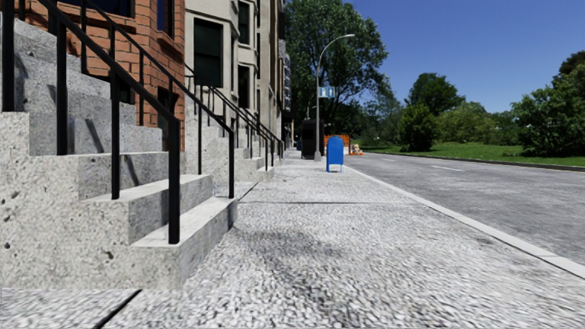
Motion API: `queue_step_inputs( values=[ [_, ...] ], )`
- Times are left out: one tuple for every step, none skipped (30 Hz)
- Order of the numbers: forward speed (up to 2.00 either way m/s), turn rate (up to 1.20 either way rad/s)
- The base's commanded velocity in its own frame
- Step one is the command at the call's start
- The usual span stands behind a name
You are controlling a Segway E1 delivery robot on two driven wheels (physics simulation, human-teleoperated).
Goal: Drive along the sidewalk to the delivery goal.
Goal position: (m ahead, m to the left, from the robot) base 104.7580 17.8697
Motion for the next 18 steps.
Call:
queue_step_inputs(
  values=[
    [2.00, -0.07],
    [2.00, -0.07],
    [2.00, -0.07],
    [2.00, -0.07],
    [2.00, -0.07],
    [2.00, -0.07],
    [2.00, -0.07],
    [2.00, -0.07],
    [2.00, -0.07],
    [2.00, -0.08],
    [2.00, -0.20],
    [2.00, -0.26],
    [2.00, -0.26],
    [2.00, -0.27],
    [2.00, -0.28],
    [2.00, -0.28],
    [2.00, -0.28],
    [2.00, -0.29]
  ],
)
